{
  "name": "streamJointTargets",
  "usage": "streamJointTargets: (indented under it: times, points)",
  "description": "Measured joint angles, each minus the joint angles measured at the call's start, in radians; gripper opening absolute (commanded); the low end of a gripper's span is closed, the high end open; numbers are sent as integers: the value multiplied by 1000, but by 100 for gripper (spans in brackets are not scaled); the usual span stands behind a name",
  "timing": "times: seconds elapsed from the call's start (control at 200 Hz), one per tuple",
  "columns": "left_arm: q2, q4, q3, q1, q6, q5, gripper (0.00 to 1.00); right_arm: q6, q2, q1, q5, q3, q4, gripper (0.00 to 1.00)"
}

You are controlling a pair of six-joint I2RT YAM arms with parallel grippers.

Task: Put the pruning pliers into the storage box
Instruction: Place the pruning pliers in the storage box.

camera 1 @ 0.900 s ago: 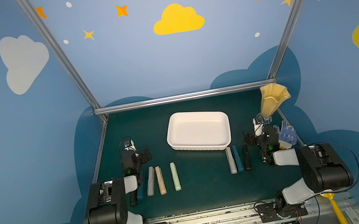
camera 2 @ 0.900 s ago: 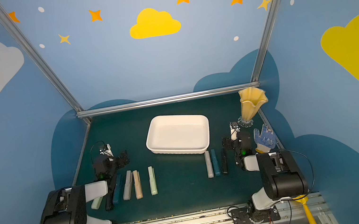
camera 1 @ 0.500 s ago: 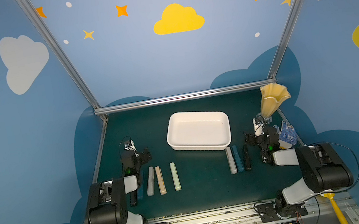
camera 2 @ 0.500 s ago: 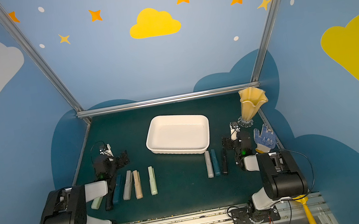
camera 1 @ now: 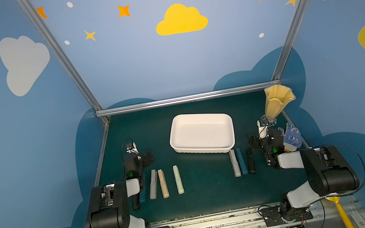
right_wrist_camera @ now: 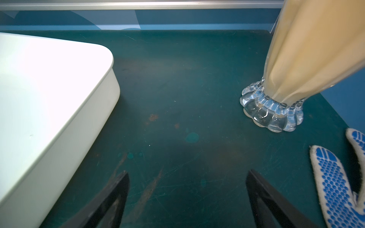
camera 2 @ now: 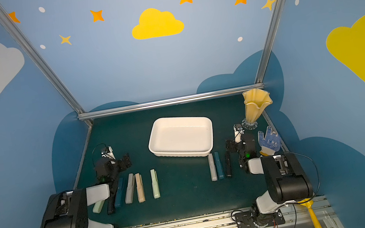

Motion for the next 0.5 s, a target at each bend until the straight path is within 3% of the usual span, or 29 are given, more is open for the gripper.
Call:
streamJointTargets:
  times: [0.285,0.355,0.501]
  points:
    - [-4,-37,16,2,-15,-16,99,8,-1,-2,4,8,-12,81]
    - [-36,-137,64,5,-23,-37,99,11,-12,-2,12,63,-122,74]
    - [-183,-248,144,-23,-40,-107,97,11,-65,17,31,277,-374,73]
